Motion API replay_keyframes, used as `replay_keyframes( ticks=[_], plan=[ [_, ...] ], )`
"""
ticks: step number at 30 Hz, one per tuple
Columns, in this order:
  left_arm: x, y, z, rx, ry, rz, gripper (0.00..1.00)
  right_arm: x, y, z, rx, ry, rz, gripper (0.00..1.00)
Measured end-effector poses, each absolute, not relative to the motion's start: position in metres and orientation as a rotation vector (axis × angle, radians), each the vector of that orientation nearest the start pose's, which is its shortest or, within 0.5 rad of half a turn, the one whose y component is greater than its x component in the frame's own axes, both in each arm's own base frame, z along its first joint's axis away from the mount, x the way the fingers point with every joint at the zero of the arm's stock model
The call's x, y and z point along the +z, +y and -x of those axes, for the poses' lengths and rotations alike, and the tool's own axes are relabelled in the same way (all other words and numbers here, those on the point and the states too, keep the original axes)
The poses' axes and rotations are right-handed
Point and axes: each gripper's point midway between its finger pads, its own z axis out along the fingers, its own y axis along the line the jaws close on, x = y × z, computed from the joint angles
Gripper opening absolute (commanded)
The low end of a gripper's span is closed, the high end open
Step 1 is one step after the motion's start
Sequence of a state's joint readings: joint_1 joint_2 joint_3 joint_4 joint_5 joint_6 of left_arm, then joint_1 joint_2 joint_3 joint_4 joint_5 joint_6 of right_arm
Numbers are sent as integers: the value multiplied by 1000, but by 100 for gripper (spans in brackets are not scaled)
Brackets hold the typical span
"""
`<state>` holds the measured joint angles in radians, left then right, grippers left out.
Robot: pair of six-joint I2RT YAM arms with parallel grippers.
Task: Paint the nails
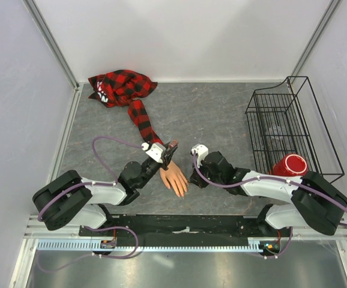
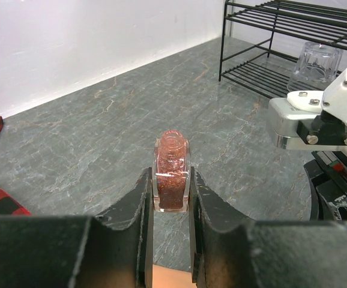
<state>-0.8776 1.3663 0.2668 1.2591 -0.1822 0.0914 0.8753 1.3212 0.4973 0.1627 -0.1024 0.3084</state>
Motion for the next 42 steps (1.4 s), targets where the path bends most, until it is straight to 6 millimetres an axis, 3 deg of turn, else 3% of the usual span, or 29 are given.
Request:
replay_keyframes(
  ticks=[23, 42],
  plan=[
    [180, -270, -271, -521, 1332, -528, 2, 47, 272, -194, 706, 2228, 694, 0],
    [179, -270, -271, -521, 1333, -529, 2, 48, 280, -192, 752, 2214, 712, 0]
  ],
)
